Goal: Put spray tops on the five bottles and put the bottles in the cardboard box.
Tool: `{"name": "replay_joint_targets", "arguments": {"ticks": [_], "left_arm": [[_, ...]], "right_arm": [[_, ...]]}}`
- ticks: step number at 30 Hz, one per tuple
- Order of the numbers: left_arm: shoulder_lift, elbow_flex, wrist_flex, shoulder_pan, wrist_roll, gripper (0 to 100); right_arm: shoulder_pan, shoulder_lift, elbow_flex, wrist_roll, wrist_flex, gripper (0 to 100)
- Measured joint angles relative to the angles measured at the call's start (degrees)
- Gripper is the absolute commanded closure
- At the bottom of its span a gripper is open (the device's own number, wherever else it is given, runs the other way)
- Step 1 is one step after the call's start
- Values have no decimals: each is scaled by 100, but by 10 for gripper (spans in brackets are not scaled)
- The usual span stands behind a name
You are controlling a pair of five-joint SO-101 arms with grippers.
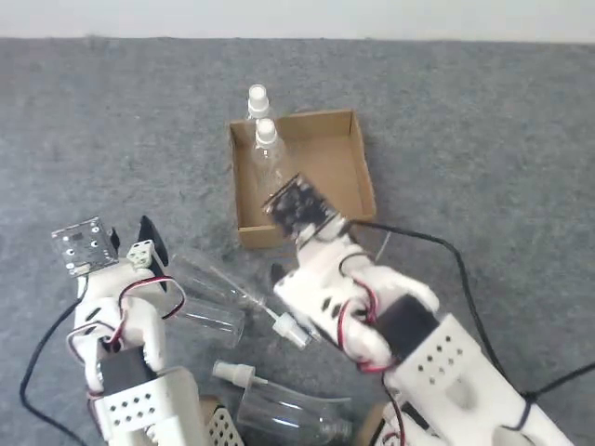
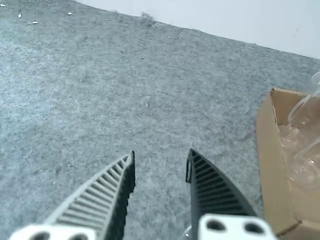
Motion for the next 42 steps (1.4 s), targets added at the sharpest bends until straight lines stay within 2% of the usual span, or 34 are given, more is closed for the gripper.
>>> {"name": "replay_joint_targets", "arguments": {"ticks": [9,18,22,30,34,42], "left_arm": [[0,0,0,0,0,840],[0,0,0,0,0,840],[0,0,0,0,0,840],[0,0,0,0,0,840],[0,0,0,0,0,840],[0,0,-246,-378,70,840]], "right_arm": [[-1046,-378,0,0,1213,695],[-1705,-712,0,9,1662,693],[-1925,-888,26,9,1688,693],[-2769,-1398,1011,9,1688,694],[-3086,-1670,1187,-264,1688,694],[-3525,-1697,1398,-404,1503,694]]}}
